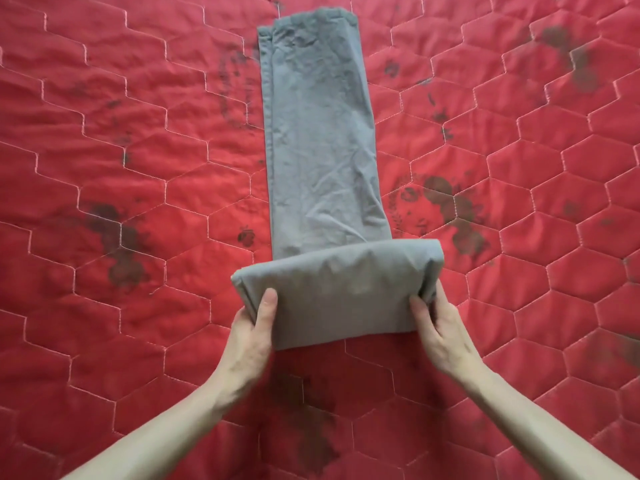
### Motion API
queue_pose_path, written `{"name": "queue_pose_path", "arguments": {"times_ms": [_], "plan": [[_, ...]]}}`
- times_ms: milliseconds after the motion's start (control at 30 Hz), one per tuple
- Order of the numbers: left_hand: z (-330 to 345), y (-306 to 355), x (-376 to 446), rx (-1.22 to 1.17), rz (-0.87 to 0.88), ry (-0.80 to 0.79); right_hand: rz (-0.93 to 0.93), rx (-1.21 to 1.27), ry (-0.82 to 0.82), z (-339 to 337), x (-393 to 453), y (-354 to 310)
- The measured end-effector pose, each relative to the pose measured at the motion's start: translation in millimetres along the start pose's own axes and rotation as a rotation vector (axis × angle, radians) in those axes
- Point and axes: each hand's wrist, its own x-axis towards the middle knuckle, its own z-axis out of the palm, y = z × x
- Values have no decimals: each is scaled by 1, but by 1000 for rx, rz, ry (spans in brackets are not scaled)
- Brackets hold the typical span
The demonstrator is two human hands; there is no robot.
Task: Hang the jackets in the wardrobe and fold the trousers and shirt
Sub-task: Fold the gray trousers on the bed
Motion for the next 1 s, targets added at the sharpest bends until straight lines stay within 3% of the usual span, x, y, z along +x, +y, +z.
{"name": "queue_pose_path", "arguments": {"times_ms": [167,367,533,600,667,733,833,900,1000], "plan": [[9,3,19,60,48,169,170,91,212,30,20,-4],[15,-5,52,148,117,144,397,112,357,42,43,4],[15,-6,71,284,53,159,477,41,437,46,50,1],[18,-3,68,417,11,233,494,-58,500,46,47,-5],[23,2,61,621,42,404,390,-197,574,45,45,-14],[29,8,55,786,254,489,168,-317,567,46,46,-23],[42,11,60,1070,623,294,-229,-553,350,55,54,-35],[49,8,69,1198,722,130,-413,-674,195,60,64,-33],[47,-3,86,1276,675,64,-367,-742,126,58,78,-17]]}}
